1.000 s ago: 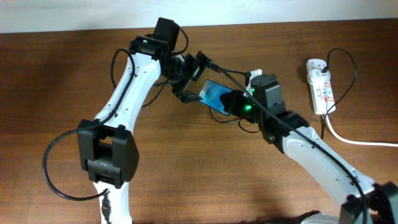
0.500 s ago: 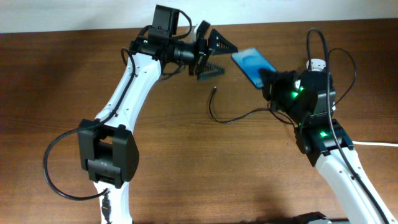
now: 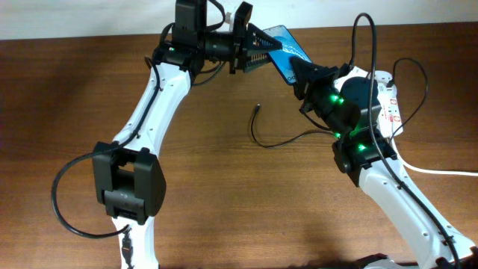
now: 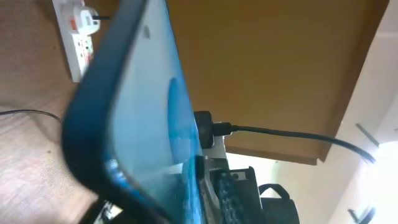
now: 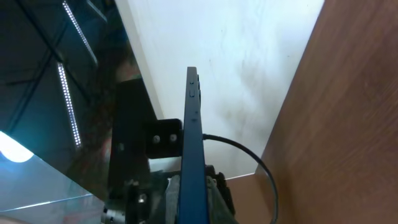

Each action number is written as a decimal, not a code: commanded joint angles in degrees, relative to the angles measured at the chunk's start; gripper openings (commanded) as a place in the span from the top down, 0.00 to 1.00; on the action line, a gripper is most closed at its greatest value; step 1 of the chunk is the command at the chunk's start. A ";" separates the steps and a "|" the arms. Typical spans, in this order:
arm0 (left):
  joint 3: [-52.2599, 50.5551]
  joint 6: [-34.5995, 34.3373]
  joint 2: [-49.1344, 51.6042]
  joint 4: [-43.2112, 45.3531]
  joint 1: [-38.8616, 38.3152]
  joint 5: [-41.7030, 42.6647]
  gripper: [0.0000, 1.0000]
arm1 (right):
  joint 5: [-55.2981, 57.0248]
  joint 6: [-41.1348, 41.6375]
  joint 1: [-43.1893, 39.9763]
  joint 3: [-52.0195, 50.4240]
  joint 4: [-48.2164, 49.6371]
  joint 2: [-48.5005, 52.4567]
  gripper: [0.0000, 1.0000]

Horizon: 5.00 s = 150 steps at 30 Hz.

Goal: Plug charger to phone and switch on socket

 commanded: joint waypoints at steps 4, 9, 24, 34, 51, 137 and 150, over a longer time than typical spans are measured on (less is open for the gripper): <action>0.79 0.52 -0.68 -8.39 -0.96 -4.63 0.84 | -2.80 -4.55 2.69 0.22 -2.73 1.49 0.96; 0.79 0.74 -0.68 -8.35 -0.96 -5.05 0.77 | -4.33 -5.27 2.89 0.22 -4.76 1.49 0.96; 0.79 1.18 -0.68 -5.20 -0.98 -9.05 0.72 | -8.00 -2.16 2.89 0.22 -3.63 1.49 0.96; 0.79 1.14 -0.68 -2.36 -0.98 -7.54 1.00 | -7.98 -1.99 2.89 0.22 -3.65 1.49 0.95; 0.76 9.75 -0.68 -5.51 7.43 -2.95 1.00 | -28.57 -21.57 -7.98 0.22 -6.43 1.42 0.02; 0.76 23.87 -0.68 -5.46 10.01 15.87 1.00 | -36.09 -81.94 2.32 21.09 -60.46 2.75 0.96; 0.76 23.87 -0.68 -8.02 10.05 12.74 1.00 | -44.54 -83.47 -0.26 12.20 -42.03 2.51 0.96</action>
